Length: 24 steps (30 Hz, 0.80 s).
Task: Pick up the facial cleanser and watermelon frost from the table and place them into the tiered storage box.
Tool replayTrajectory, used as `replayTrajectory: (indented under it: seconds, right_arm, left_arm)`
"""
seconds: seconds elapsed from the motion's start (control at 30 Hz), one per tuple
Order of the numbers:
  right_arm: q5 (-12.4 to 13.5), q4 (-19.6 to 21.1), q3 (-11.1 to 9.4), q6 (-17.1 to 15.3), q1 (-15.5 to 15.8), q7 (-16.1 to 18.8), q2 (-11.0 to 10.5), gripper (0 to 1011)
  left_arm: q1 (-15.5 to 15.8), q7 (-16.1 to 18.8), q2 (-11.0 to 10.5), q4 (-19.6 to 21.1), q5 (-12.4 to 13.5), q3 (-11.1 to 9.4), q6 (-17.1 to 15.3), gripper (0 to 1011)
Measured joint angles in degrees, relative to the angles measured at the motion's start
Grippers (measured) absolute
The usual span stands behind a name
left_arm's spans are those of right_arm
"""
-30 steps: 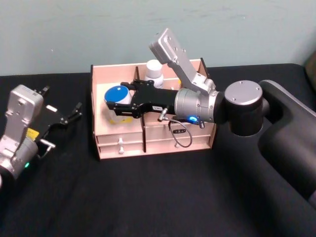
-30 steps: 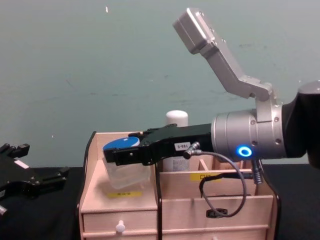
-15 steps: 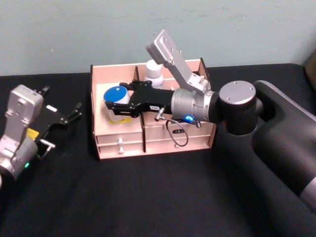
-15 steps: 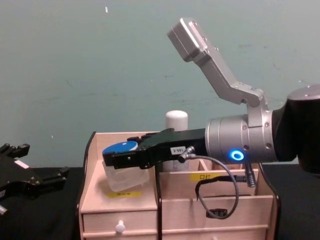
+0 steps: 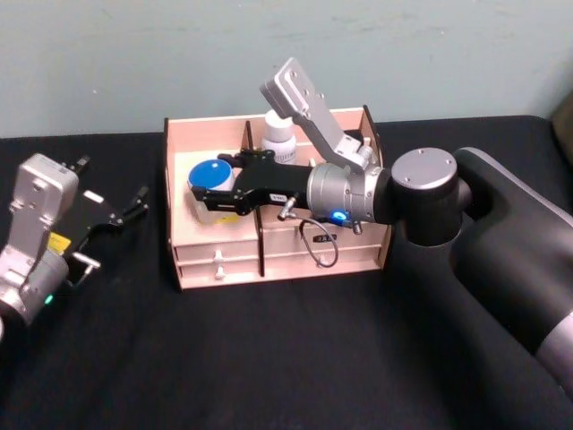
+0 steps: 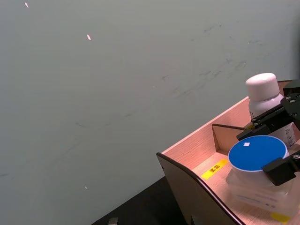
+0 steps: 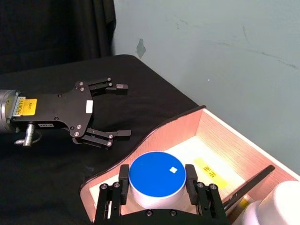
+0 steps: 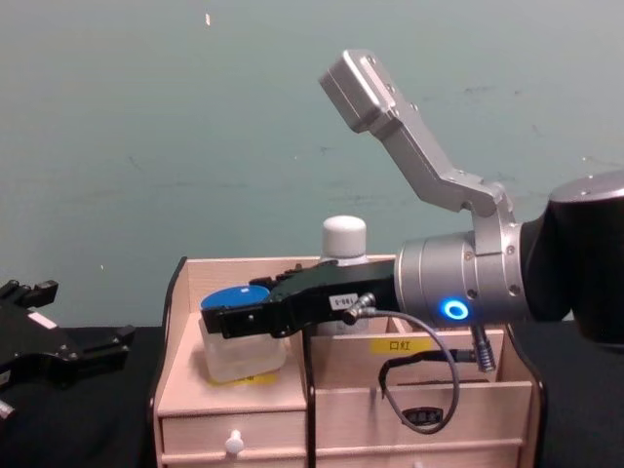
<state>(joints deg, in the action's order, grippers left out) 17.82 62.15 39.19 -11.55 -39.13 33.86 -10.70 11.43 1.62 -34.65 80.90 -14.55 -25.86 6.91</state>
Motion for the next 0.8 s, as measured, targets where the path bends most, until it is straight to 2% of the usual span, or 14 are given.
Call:
replayTrajectory:
  seconds: [0.47,0.53,0.57,0.63,0.8]
  right_arm:
    - [-0.11,0.07,0.0,-0.16,0.08,-0.1,-0.03,732]
    - [-0.11,0.09,0.01,-0.14,0.08,-0.09,-0.04,760]
    - [-0.11,0.1,0.01,-0.12,0.09,-0.08,-0.04,815]
    - [-0.11,0.11,0.02,-0.09,0.1,-0.07,-0.05,844]
    - [-0.11,0.12,0.02,-0.06,0.1,-0.05,-0.07,993]
  left_arm:
    - [0.0,0.0,0.0,0.0,0.0,0.0,0.0,1010]
    - [0.0,0.0,0.0,0.0,0.0,0.0,0.0,1010]
    - [0.0,0.0,0.0,0.0,0.0,0.0,0.0,1010]
    - [0.0,0.0,0.0,0.0,0.0,0.0,0.0,1010]
    - [0.0,0.0,0.0,0.0,0.0,0.0,0.0,1010]
